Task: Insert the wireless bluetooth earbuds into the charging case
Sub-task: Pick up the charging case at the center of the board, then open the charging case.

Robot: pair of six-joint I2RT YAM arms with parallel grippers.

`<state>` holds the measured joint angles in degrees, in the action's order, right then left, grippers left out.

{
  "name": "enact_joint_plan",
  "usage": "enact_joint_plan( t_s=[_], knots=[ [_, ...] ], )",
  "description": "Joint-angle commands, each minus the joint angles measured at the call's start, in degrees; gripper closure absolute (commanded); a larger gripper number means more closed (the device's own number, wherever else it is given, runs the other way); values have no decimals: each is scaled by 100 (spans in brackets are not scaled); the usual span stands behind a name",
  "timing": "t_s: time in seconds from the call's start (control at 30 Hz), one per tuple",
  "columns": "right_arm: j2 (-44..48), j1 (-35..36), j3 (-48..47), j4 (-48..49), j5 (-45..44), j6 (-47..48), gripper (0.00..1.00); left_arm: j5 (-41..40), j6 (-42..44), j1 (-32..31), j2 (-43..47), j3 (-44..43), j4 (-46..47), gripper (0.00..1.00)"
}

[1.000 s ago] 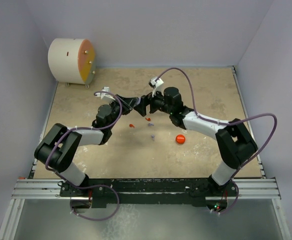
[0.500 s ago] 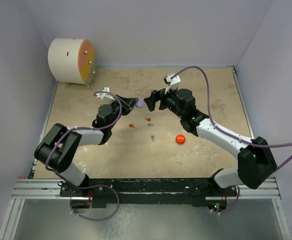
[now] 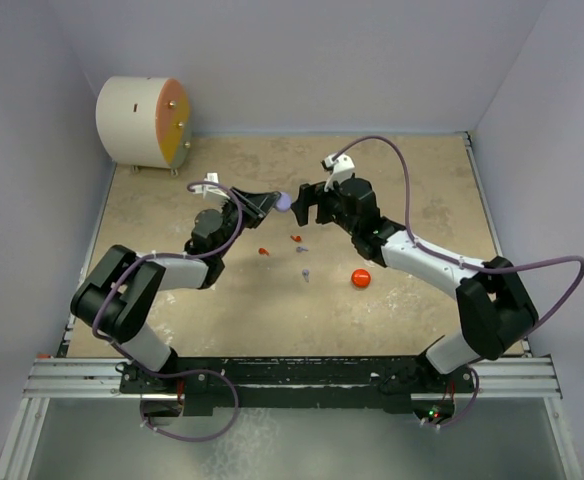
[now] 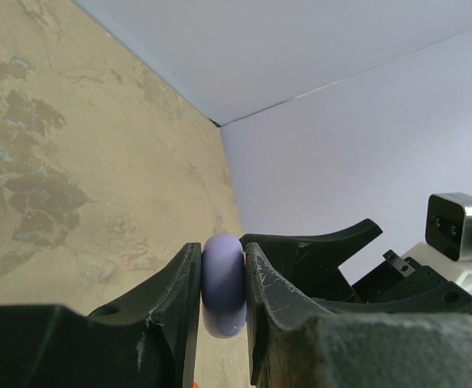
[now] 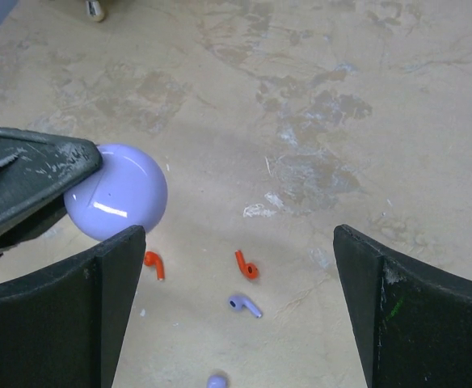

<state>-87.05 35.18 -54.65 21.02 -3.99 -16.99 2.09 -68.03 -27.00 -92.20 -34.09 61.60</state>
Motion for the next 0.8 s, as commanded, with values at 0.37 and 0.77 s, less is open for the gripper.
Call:
enact_joint_plan(
  t_s=[0.37, 0.77],
  knots=[
    [64, -71, -401, 137, -153, -65, 0, 381, -456, 132, -289, -39, 1003, 100],
    [-417, -72, -503, 324, 98, -134, 0, 582, -611, 134, -367, -26, 1211, 100]
  ],
)
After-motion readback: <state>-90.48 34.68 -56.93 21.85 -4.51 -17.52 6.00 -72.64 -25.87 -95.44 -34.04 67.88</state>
